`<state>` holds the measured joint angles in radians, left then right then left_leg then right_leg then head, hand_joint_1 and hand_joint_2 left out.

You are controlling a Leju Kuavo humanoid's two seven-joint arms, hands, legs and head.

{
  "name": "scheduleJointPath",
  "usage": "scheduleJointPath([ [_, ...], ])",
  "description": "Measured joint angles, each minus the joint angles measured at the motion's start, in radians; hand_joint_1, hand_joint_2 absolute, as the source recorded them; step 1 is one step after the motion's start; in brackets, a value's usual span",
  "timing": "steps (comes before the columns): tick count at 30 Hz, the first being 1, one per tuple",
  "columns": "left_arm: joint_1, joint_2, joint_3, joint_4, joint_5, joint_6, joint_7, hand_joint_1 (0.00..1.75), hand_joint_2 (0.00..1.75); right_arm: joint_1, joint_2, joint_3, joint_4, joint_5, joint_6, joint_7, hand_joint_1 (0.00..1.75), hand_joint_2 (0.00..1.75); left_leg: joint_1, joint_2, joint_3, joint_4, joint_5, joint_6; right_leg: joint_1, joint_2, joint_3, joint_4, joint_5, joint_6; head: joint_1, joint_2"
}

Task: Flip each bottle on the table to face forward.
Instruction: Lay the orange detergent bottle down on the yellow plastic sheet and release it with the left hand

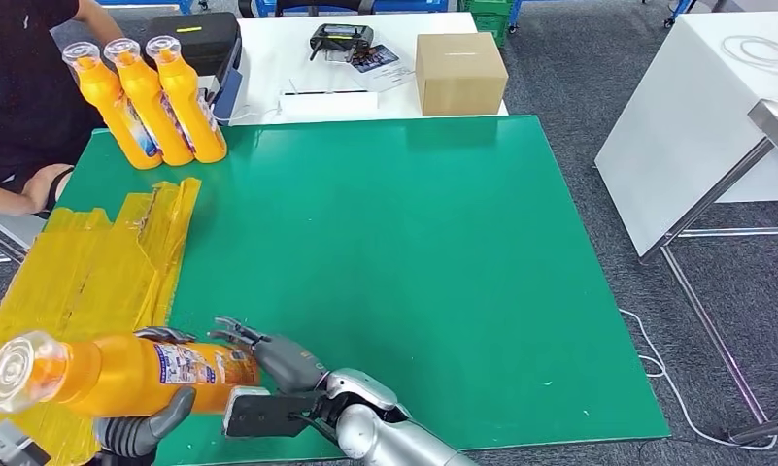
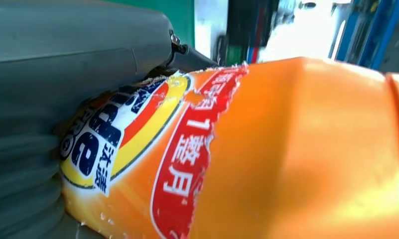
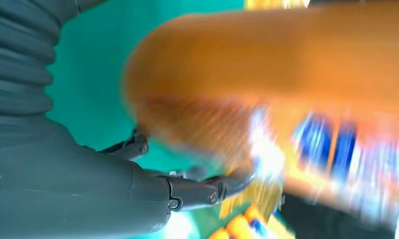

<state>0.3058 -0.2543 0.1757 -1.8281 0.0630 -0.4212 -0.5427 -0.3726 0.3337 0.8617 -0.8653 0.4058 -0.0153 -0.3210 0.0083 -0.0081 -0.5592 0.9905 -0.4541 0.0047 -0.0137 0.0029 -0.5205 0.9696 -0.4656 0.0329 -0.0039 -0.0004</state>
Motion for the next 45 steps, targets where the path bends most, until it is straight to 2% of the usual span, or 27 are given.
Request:
scheduleJointPath([
  [7,-0.085,-0.009,0.145,-0.009,-0.289,0.243,-0.039,1.75,1.75,0.084,-0.042,-0.166,-0.212,-0.004,0.042,0.004,0.0,0.0,0.0,0.0,0.0,0.0,0.0,0.0,0.0,0.0,0.0,0.0,0.0,0.0,0.0,0.0],
  [12,-0.167,-0.009,0.263,-0.004,-0.654,0.528,-0.053,1.75,1.75,0.113,-0.074,-0.245,-0.351,-0.038,0.067,0.005,0.0,0.0,0.0,0.0,0.0,0.0,0.0,0.0,0.0,0.0,0.0,0.0,0.0,0.0,0.0,0.0],
  [14,-0.19,-0.004,0.295,0.005,-0.787,0.613,-0.031,1.75,1.75,0.119,-0.085,-0.265,-0.392,-0.05,0.072,0.002,0.0,0.0,0.0,0.0,0.0,0.0,0.0,0.0,0.0,0.0,0.001,0.0,0.0,0.0,0.0,0.0],
  [18,-0.217,0.032,0.313,0.076,-1.057,0.728,0.076,1.75,1.75,0.129,-0.105,-0.289,-0.449,-0.076,0.079,-0.01,0.0,0.0,0.0,0.0,0.0,0.0,0.0,0.0,0.0,0.0,0.0,0.0,0.0,0.0,0.0,0.0],
  [24,-0.246,0.087,0.309,0.209,-1.22,0.786,0.169,1.75,1.75,0.134,-0.128,-0.308,-0.493,-0.095,0.086,-0.019,0.0,0.0,0.0,0.001,0.0,0.0,0.0,0.0,0.0,0.0,0.0,0.0,0.0,0.0,0.0,0.0],
  [28,-0.255,0.14,0.265,0.343,-1.354,0.807,0.235,1.75,1.75,0.126,-0.136,-0.311,-0.496,-0.109,0.092,-0.025,0.0,0.0,0.0,0.001,0.0,0.0,0.0,0.0,0.0,0.0,0.0,0.0,0.0,0.0,0.0,0.0],
  [31,-0.26,0.166,0.23,0.431,-1.383,0.821,0.251,1.75,1.75,0.117,-0.139,-0.311,-0.496,-0.114,0.095,-0.029,0.0,0.0,0.0,0.001,0.0,0.0,0.0,0.0,0.0,0.001,0.0,0.0,0.0,0.0,0.0,0.0],
  [37,-0.276,0.204,0.185,0.52,-1.406,0.808,0.253,1.75,1.75,0.106,-0.142,-0.312,-0.491,-0.121,0.097,-0.032,0.0,0.0,0.0,0.0,0.0,0.0,0.0,0.0,0.0,0.0,0.001,0.0,0.0,0.0,0.0,0.0],
  [41,-0.289,0.245,0.146,0.593,-1.372,0.774,0.196,0.02,1.75,0.083,-0.142,-0.312,-0.47,-0.139,0.108,-0.042,0.0,1.75,0.0,-0.001,0.002,0.0,0.001,-0.001,0.0,-0.001,0.003,0.001,0.0,0.0,-0.001,0.0],
  [43,-0.298,0.272,0.129,0.634,-1.332,0.756,0.15,0.0,1.75,0.063,-0.142,-0.312,-0.448,-0.151,0.115,-0.047,0.0,1.75,0.0,-0.002,0.004,-0.001,0.001,-0.001,0.0,-0.001,0.005,0.001,0.0,0.0,-0.001,0.0],
  [45,-0.305,0.298,0.111,0.671,-1.293,0.741,0.112,0.0,0.87,0.04,-0.141,-0.312,-0.42,-0.164,0.121,-0.051,0.0,1.75,0.0,-0.002,0.007,-0.001,0.002,-0.002,0.0,-0.001,0.008,0.002,0.0,-0.001,-0.001,0.0],
])
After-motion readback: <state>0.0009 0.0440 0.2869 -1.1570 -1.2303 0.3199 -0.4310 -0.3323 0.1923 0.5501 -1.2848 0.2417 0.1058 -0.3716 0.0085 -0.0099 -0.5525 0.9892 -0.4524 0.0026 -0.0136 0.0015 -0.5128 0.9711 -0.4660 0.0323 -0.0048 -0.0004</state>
